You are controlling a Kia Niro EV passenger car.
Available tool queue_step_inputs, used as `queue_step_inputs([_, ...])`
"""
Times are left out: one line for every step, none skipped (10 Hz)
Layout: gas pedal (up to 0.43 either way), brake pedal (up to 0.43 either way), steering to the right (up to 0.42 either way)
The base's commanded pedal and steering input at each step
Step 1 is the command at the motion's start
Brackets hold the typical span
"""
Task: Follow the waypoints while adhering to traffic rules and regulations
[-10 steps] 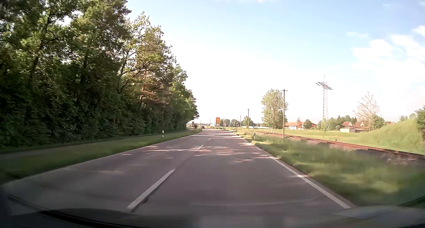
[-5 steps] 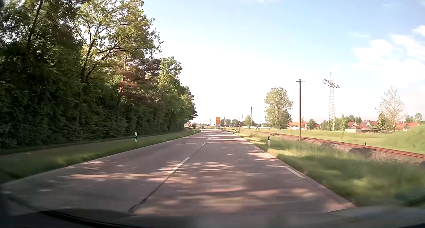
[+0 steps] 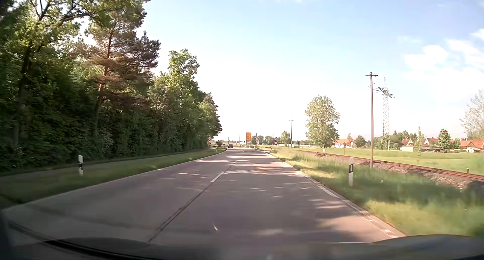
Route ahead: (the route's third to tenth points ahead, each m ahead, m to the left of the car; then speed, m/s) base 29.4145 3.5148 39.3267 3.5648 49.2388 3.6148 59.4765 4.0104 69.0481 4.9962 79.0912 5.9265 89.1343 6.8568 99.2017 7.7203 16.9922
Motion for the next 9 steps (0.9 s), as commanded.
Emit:
queue_step_inputs([0.000,0.000,0.000])
queue_step_inputs([0.008,0.000,-0.001])
queue_step_inputs([0.008,0.000,-0.001])
queue_step_inputs([0.008,0.000,-0.002])
queue_step_inputs([0.008,0.000,-0.002])
queue_step_inputs([0.008,0.000,-0.002])
queue_step_inputs([0.008,0.000,-0.003])
queue_step_inputs([0.008,0.000,-0.004])
queue_step_inputs([0.008,0.000,-0.004])
